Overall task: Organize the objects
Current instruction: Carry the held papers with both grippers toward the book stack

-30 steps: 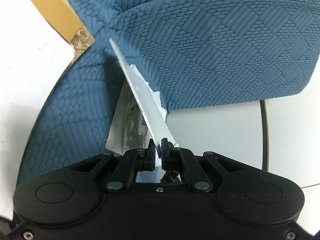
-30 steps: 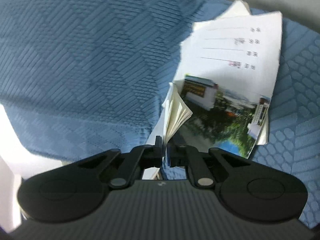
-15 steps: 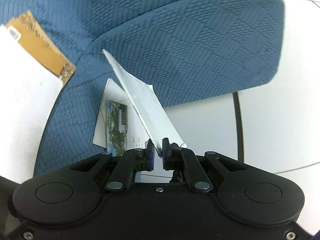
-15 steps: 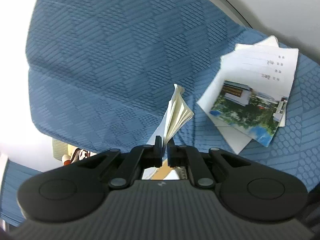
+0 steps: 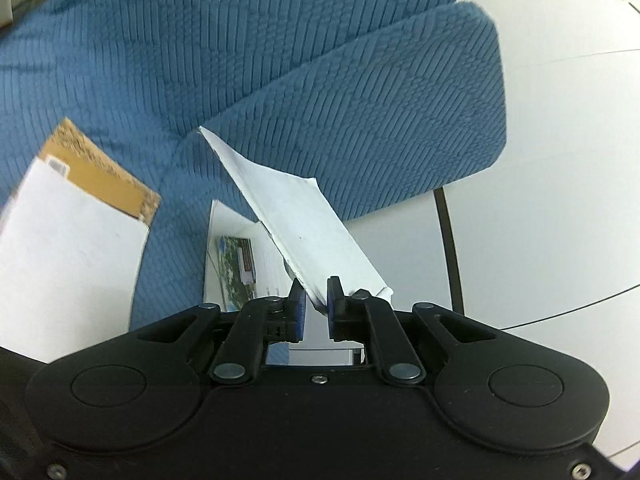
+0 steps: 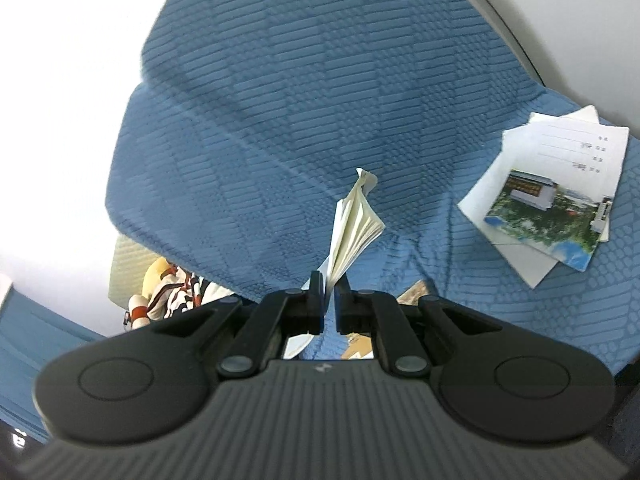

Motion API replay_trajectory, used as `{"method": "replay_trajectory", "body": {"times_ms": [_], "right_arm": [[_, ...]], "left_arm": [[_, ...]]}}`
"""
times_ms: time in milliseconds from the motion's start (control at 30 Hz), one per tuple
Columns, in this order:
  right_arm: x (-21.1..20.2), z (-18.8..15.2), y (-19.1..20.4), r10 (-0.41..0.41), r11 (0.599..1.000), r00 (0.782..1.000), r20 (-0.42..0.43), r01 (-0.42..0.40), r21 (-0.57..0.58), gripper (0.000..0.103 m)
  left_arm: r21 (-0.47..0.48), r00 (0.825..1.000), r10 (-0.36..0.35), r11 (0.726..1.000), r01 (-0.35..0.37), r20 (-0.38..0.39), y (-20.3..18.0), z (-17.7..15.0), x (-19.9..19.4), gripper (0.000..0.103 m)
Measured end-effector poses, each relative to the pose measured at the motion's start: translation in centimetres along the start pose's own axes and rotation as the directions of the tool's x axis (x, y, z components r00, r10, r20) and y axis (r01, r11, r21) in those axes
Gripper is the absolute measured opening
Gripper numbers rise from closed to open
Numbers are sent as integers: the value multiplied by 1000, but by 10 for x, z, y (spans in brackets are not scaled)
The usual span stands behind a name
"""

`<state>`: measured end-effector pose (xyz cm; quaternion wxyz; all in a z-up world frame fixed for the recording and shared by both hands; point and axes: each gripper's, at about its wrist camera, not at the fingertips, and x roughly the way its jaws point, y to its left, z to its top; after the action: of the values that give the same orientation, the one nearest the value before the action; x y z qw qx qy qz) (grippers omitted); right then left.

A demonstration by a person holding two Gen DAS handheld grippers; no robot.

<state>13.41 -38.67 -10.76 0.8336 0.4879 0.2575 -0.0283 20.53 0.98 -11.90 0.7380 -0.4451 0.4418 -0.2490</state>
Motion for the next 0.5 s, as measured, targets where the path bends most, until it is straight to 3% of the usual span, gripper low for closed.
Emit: {"method": "replay_trajectory", "body": {"times_ms": [267, 500], "right_arm": [[10, -39, 29, -2, 998, 1000, 4, 2, -55, 9], [35, -75, 28, -76, 993, 997, -26, 73, -94, 9]], "left_arm": [[32, 998, 53, 998, -52, -18, 24, 25, -36, 10], [24, 994, 91, 996, -90, -63, 65, 37, -37, 10]]}}
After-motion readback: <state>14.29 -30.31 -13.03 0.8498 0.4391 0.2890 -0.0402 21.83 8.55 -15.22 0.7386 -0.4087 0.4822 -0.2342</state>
